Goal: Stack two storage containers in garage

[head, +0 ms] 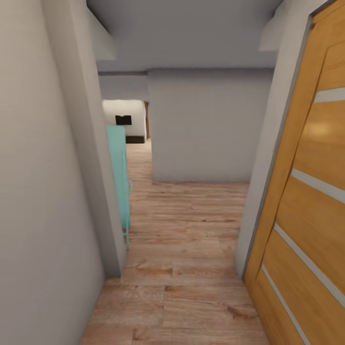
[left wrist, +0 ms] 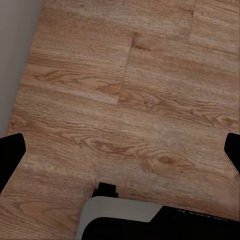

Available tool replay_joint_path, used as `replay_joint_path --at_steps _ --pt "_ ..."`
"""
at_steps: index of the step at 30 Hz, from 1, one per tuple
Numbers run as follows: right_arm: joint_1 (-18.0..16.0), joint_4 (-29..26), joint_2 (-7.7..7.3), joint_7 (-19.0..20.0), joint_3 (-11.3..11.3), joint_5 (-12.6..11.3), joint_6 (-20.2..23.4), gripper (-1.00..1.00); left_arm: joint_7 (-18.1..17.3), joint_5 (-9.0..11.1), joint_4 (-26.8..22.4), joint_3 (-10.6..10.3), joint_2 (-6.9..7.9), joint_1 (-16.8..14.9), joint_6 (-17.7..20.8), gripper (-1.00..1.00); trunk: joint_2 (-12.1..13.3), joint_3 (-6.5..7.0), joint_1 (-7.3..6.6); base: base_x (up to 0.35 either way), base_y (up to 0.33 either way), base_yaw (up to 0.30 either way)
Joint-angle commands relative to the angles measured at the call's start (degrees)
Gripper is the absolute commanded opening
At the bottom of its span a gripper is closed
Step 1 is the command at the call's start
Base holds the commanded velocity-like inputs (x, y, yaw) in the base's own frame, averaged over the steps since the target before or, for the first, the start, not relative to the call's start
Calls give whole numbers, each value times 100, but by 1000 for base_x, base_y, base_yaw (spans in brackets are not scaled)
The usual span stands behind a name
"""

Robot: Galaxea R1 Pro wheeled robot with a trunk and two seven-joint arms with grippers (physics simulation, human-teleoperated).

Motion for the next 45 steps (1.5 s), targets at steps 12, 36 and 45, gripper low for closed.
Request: replay_joint_path --at_steps 12,36,45 --pt "-7 7 1 -11 17 12 -16 100 -3 3 24 22 0 -8 -39 100 -3 0 5 323 0 0" --pt "-8 7 6 -36 17 17 -16 100 -3 3 25 21 -9 -8 -31 100 -3 0 5 324 -46 0" --pt "-6 7 4 -34 17 22 -16 100 -3 3 23 21 -10 -8 -30 100 -3 0 5 323 -4 0"
